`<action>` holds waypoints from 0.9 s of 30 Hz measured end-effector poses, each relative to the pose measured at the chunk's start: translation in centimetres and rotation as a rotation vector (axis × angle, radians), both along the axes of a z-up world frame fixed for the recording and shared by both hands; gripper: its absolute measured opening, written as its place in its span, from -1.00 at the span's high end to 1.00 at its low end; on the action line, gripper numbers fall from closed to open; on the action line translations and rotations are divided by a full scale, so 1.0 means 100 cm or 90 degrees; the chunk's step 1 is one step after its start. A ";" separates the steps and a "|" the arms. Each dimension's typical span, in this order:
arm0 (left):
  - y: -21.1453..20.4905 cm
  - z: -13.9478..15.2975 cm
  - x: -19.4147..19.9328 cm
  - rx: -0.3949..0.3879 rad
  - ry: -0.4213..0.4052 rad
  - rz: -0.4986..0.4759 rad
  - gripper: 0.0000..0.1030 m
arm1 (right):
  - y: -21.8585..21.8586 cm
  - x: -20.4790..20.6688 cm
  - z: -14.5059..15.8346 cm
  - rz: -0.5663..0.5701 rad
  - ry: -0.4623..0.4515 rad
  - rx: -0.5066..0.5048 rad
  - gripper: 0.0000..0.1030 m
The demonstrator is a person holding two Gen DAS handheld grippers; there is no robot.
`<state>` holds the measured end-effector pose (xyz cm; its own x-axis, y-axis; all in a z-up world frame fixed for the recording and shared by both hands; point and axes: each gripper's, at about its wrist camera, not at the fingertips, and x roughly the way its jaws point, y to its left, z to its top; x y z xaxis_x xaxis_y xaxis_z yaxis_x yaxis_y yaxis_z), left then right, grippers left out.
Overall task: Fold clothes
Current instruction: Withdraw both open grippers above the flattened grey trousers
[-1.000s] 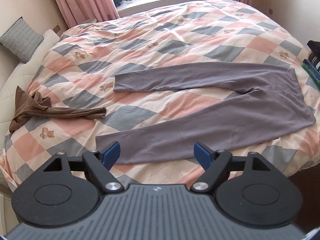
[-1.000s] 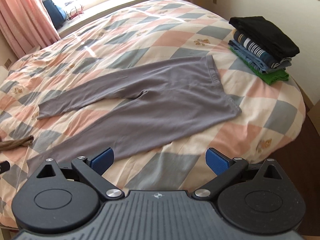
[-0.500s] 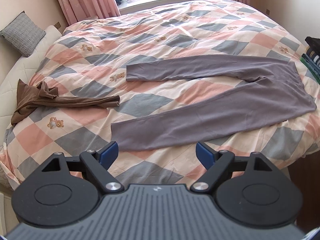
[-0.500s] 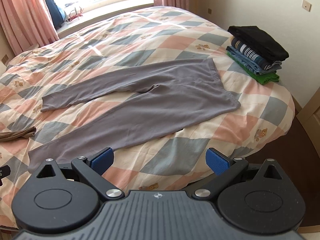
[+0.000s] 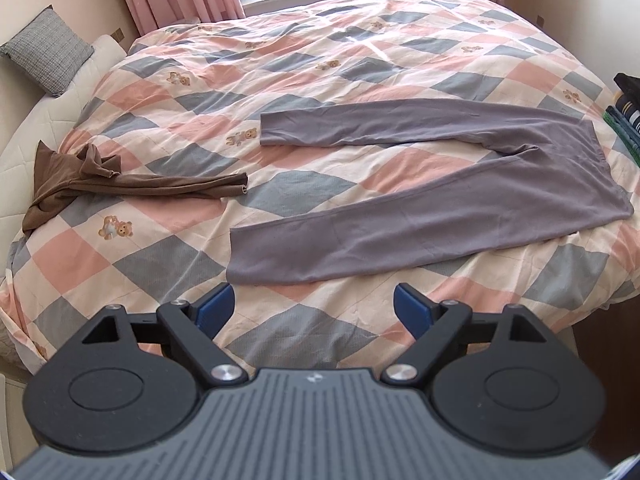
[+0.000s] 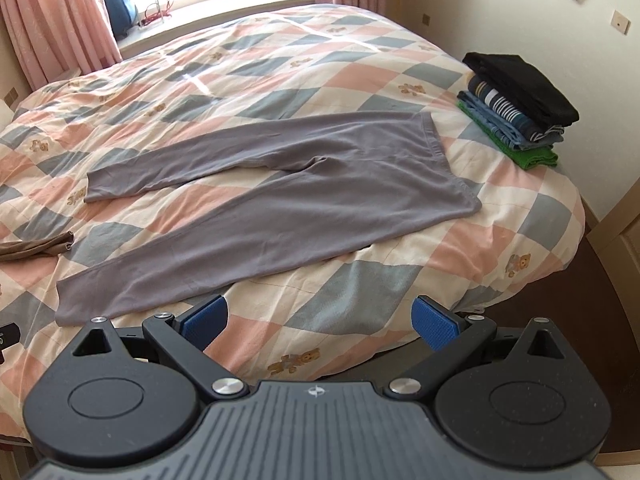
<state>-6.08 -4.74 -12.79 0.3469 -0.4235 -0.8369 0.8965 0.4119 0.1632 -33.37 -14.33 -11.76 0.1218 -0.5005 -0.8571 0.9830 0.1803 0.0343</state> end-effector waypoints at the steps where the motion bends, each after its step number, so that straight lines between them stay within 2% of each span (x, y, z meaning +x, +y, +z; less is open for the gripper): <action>1: 0.000 0.000 0.000 0.000 0.000 -0.001 -0.64 | -0.001 0.000 0.000 -0.002 0.001 0.001 -0.96; 10: -0.017 -0.003 -0.001 0.012 -0.005 -0.007 -0.68 | -0.013 0.002 -0.005 -0.001 0.006 0.016 -0.96; 15: -0.043 -0.009 -0.007 0.026 -0.008 0.002 -0.68 | -0.038 -0.006 -0.013 0.010 0.006 0.028 -0.96; 21: -0.079 -0.016 -0.015 0.040 -0.010 0.014 -0.68 | -0.088 -0.013 -0.023 0.032 0.004 0.044 -0.96; 27: -0.143 -0.021 -0.029 0.052 -0.008 0.049 -0.68 | -0.162 -0.021 -0.032 0.086 0.014 0.068 -0.96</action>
